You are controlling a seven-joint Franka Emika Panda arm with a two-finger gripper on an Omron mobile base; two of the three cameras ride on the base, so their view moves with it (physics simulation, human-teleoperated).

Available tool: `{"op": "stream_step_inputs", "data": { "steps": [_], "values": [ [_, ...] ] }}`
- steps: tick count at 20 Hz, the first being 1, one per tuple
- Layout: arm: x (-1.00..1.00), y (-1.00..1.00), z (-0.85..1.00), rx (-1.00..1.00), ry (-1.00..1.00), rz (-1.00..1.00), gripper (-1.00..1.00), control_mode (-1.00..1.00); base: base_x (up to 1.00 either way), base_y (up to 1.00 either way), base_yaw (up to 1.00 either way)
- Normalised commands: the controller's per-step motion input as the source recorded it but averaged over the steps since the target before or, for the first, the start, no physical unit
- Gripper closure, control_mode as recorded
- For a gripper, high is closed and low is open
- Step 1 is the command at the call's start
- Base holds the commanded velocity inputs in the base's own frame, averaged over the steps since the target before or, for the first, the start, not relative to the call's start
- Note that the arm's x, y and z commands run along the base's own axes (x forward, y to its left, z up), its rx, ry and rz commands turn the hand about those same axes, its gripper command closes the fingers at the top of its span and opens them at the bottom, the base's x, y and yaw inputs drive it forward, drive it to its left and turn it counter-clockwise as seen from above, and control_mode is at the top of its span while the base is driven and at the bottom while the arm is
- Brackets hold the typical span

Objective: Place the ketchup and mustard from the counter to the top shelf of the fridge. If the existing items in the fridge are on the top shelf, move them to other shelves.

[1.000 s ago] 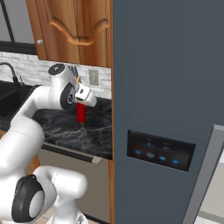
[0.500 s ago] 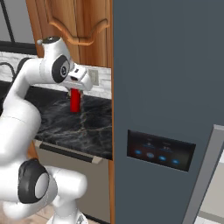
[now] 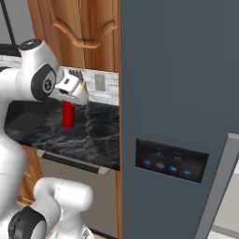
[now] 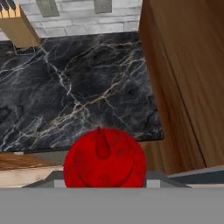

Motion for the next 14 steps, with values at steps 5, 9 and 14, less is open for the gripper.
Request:
{"op": "stream_step_inputs", "data": {
  "steps": [5,9,14],
  "values": [
    [-0.93,0.0,0.0,0.0,-0.28,0.03,1.0,-1.0,0.0,0.0,0.0],
    [-0.33,0.0,0.07,0.0,-0.25,0.0,1.0,-1.0,0.0,0.0,0.0],
    [-0.04,0.0,0.0,0.0,-0.03,0.0,1.0,-1.0,0.0,0.0,0.0]
  ]
}}
